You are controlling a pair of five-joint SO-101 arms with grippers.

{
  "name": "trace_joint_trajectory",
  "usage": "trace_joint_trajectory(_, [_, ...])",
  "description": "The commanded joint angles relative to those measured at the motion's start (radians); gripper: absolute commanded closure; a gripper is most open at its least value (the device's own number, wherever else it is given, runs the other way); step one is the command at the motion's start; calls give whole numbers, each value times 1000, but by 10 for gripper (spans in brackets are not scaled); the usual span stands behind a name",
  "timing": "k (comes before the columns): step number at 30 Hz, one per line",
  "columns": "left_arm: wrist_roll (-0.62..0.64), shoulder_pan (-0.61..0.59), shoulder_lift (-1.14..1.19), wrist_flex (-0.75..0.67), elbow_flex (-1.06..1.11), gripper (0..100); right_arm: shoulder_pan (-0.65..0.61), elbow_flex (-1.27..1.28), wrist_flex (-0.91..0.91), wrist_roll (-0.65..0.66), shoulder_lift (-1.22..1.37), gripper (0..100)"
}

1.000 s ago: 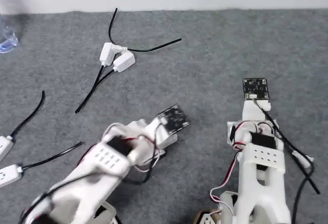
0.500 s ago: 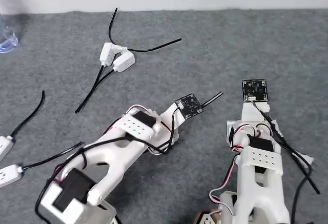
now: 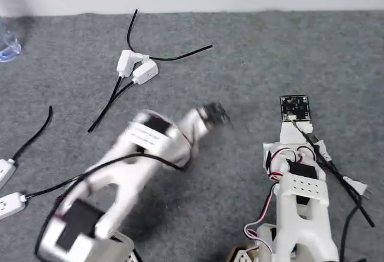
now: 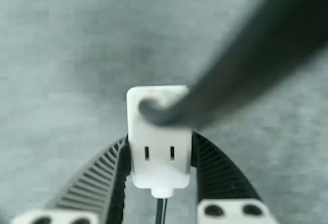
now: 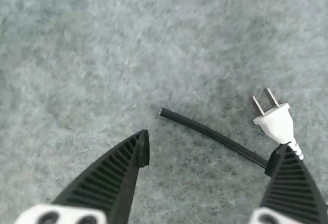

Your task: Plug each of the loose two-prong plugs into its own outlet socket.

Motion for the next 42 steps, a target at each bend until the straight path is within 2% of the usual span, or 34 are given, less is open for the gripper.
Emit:
trace_joint_trajectory(1, [-103,-176,-167,110,-125,988,-10,-6,-18,8,-28,656])
trace_joint_trajectory(5, [-189,-371,-158,123,-197,987,-12,-6,-18,8,-28,656])
trace_joint_trajectory(9, [-292,-482,-55,86,-246,987,-12,-6,-18,8,-28,656])
trace_joint_trajectory(13, [-313,-506,87,-41,-297,987,-12,-5,-19,8,-28,656])
trace_joint_trajectory(18, [-310,-502,302,-287,-407,987,-19,12,-44,18,-28,656])
trace_joint_trajectory(21, [-310,-502,430,-338,-522,987,-54,37,-61,86,-28,656])
trace_joint_trajectory(23, [-292,-503,502,-331,-601,987,-85,48,-68,126,-30,656])
trace_joint_trajectory(25, [-212,-508,551,-316,-665,981,-97,49,-68,147,-30,656])
trace_joint_trajectory(27, [-101,-519,563,-255,-719,907,-97,49,-68,152,-30,656])
trace_joint_trajectory(29, [-46,-529,565,-181,-771,800,-102,49,-68,153,-30,656])
trace_joint_trajectory(35, [-110,-534,565,-74,-871,795,-102,49,-68,153,-30,656])
trace_joint_trajectory(40, [-112,-534,565,-11,-929,797,-102,49,-65,153,-30,656])
trace_joint_trajectory(42, [-144,-540,562,60,-964,798,-102,49,-68,153,-28,656])
